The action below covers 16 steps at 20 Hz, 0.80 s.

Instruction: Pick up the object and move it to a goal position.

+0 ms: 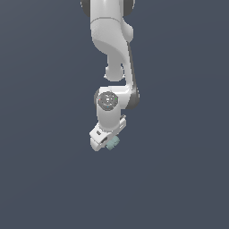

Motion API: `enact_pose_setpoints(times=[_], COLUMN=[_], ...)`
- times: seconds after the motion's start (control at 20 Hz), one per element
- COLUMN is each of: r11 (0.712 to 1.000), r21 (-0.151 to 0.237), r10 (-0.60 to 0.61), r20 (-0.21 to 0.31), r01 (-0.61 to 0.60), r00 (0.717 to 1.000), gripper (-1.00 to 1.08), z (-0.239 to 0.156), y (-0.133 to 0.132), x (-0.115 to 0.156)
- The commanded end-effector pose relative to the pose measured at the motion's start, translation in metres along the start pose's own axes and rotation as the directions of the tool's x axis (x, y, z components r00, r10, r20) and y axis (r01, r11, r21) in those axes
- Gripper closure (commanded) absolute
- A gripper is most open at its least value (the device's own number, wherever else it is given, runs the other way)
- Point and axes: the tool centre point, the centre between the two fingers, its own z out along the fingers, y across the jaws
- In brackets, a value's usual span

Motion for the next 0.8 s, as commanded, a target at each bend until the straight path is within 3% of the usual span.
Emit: enact_pose_setpoints(times=[0.0,0.75], r11=[1.000,1.000], r21=[-0.001,-0.002], r10=[0.000,0.000], r20=[-0.001,0.000], r01=[0.000,0.000], r00=[1.000,1.000], gripper=[1.08,1.08], z=[-0.010,-0.108], y=[-0.002,-0.023], x=[-0.007,-0.080])
